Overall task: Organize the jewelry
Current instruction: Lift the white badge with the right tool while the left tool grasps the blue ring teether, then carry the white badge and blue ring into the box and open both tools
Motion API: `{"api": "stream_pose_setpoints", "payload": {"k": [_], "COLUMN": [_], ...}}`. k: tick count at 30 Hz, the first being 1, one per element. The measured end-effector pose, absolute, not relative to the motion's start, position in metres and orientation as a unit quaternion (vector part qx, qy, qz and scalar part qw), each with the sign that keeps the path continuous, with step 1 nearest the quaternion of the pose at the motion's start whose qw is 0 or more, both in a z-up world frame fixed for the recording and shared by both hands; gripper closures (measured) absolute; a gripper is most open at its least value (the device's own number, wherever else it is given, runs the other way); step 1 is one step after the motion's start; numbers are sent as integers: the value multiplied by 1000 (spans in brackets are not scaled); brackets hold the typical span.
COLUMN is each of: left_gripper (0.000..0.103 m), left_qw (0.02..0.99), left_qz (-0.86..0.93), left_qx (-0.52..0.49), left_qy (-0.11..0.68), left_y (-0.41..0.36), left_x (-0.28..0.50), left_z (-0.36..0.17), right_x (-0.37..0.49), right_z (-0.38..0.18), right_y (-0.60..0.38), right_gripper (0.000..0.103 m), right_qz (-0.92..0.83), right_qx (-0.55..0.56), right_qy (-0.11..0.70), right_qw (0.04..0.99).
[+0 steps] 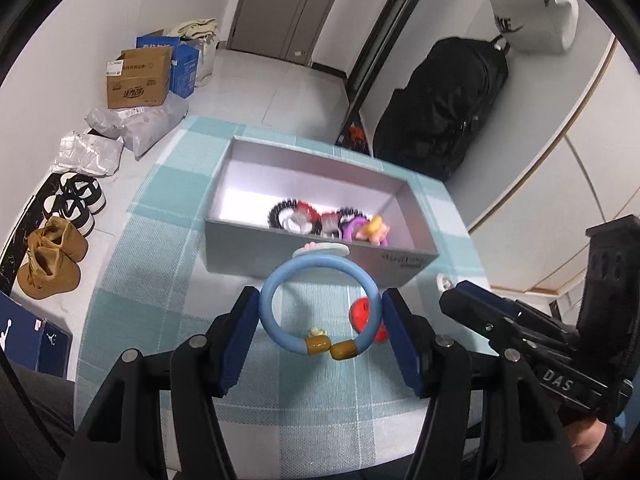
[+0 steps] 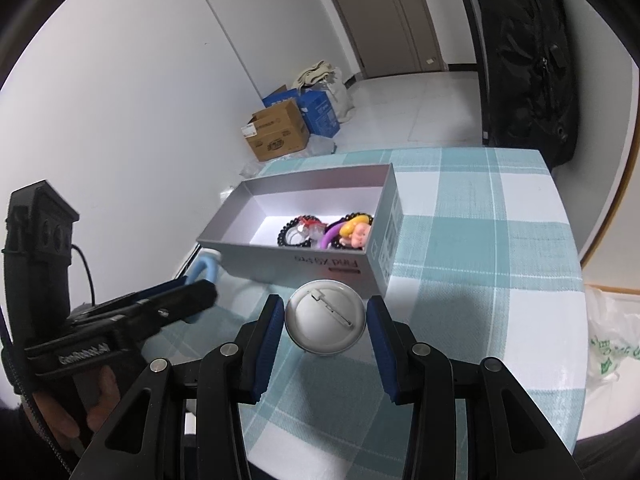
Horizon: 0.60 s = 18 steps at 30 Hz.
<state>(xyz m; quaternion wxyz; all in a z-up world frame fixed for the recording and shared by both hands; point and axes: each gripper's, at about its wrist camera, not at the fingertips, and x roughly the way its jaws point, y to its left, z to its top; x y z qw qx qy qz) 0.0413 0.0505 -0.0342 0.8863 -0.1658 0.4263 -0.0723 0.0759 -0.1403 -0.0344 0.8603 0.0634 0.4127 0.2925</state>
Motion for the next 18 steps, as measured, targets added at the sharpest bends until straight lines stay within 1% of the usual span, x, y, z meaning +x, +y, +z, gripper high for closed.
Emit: {"api": "stream_pose_setpoints", "payload": {"k": [8,18], "left_gripper": [45,45], "left_qw": [898,891], "left_qz": [-66,-69], "left_qx": [-166,-210], "left_qy": [402,396], "left_y": [58,77], "left_x": [46,72], "left_z": [-20,-13], "right_x": [89,111], "right_z": [-19,3], "right_y": [-131,-110], "right_gripper": [61,61], "right_qz": [303,327], "right_qx": [60,60], "right_qy": [404,384], "right_qw": [861,862]}}
